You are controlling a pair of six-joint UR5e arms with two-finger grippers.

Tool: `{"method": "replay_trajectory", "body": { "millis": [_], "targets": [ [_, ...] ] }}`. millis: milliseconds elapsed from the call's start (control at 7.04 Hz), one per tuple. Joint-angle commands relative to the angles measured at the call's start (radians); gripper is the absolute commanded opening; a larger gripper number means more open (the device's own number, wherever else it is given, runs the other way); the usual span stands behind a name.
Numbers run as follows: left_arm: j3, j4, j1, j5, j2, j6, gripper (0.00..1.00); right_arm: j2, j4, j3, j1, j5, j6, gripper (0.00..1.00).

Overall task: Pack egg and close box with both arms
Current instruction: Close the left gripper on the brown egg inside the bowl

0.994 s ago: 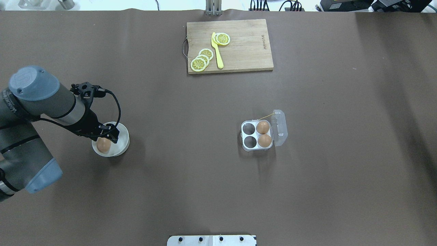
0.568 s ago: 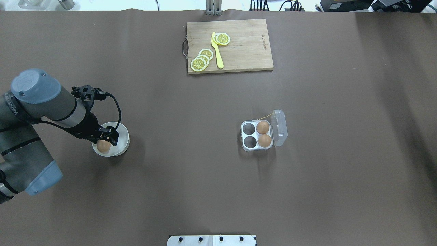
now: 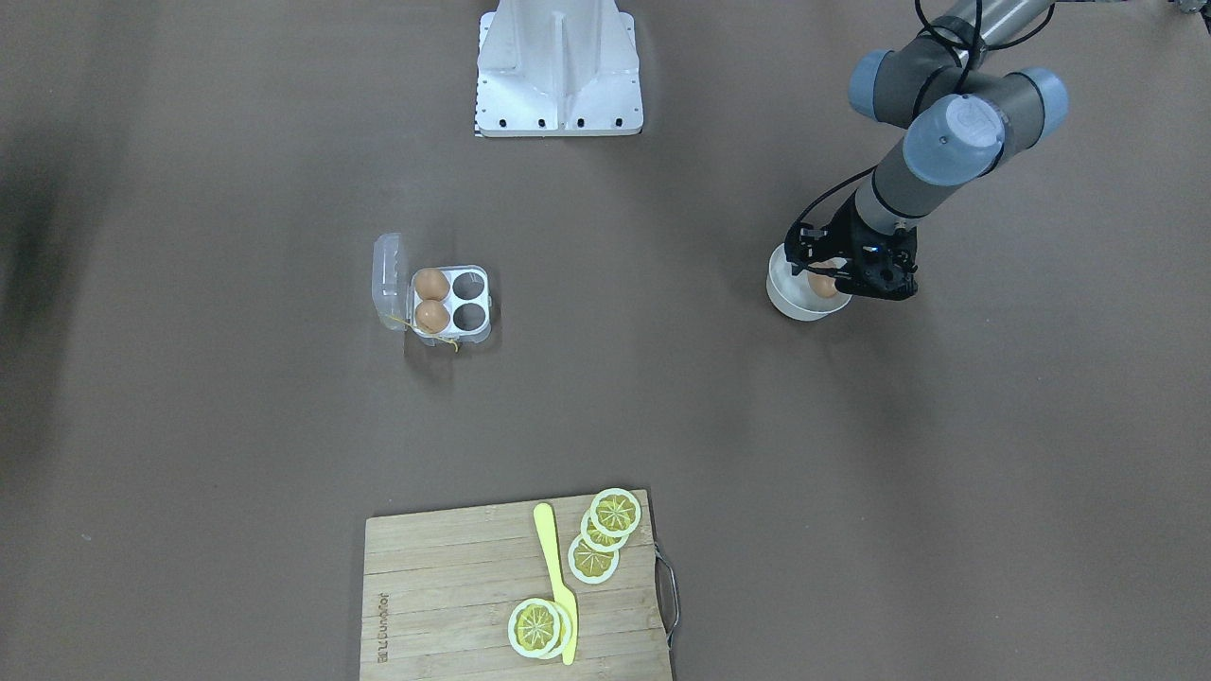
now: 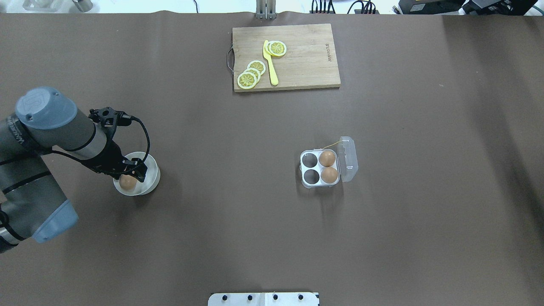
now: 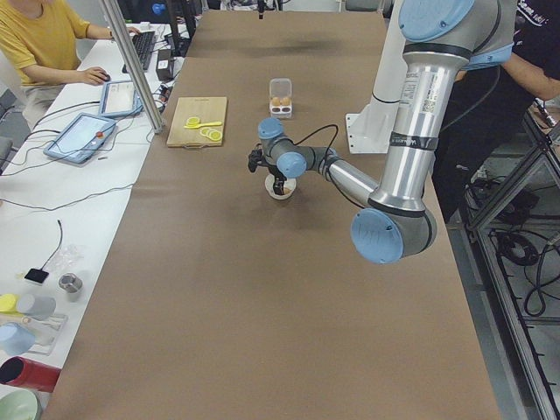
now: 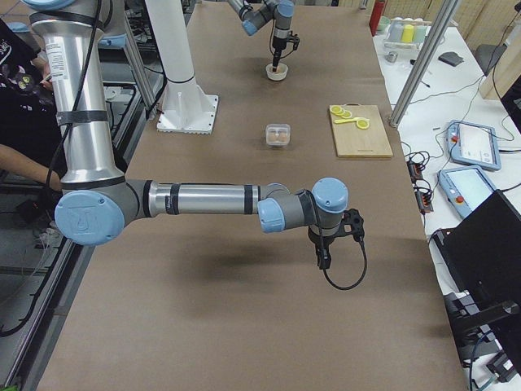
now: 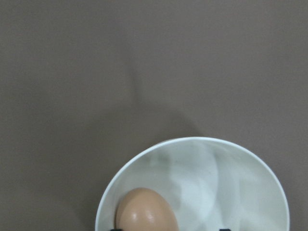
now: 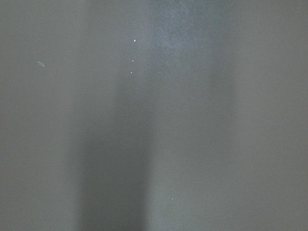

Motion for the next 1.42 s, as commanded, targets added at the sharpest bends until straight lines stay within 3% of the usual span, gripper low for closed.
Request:
{"method": "replay_trajectory", "body": {
  "millis": [0, 568, 852, 1278],
  "targets": [
    [0.014, 0.000, 0.000, 0.000, -0.011, 0.001, 0.74, -0.002, 0.000, 0.000, 0.000, 0.000, 0.000, 1.00],
    [0.016, 0.002, 0.008, 0.000, -0.033, -0.003, 0.74, -0.006, 0.000, 0.000, 0.000, 0.000, 0.000, 1.00],
    [0.017, 0.002, 0.034, 0.046, -0.034, -0.004, 0.74, -0.006, 0.000, -0.003, 0.000, 0.000, -0.001, 1.00],
    [0.016, 0.002, 0.034, 0.046, -0.025, -0.003, 0.67, -0.006, 0.000, -0.001, 0.000, 0.000, -0.001, 1.00]
  ]
}}
